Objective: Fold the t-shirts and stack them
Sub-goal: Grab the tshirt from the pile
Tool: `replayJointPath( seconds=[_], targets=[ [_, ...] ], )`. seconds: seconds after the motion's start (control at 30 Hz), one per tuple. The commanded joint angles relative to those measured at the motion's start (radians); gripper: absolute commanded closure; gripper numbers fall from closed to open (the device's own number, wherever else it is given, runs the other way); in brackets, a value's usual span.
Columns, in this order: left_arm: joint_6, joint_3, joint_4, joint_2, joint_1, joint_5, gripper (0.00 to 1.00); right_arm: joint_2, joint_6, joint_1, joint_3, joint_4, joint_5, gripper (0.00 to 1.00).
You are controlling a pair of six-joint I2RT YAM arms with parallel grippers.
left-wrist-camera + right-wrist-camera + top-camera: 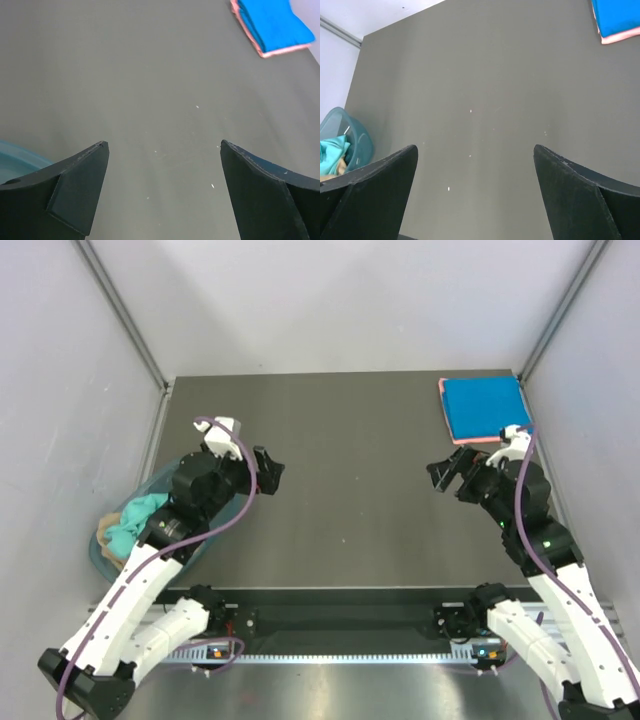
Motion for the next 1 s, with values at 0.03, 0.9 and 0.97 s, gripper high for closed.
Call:
replayJointPath(
  seconds=[0.03, 0.9, 0.97],
  targets=[
    [-0.085, 0.014, -0.031, 0.029, 0.004, -0.227, 0.03, -0.046, 0.021, 0.009, 0.029, -0.006, -0.005, 0.0],
    [-0.895, 0.111, -0.672, 0.456, 0.71, -0.694, 0.29, -0.112, 0.068, 0.012, -0.081, 0.014, -0.212, 0.0],
    [-0.95, 0.079, -0.686, 0.456, 0.711, -0.692, 0.3, -0.109, 0.053, 0.011, -0.068, 0.01, -0.21, 0.0]
  ],
)
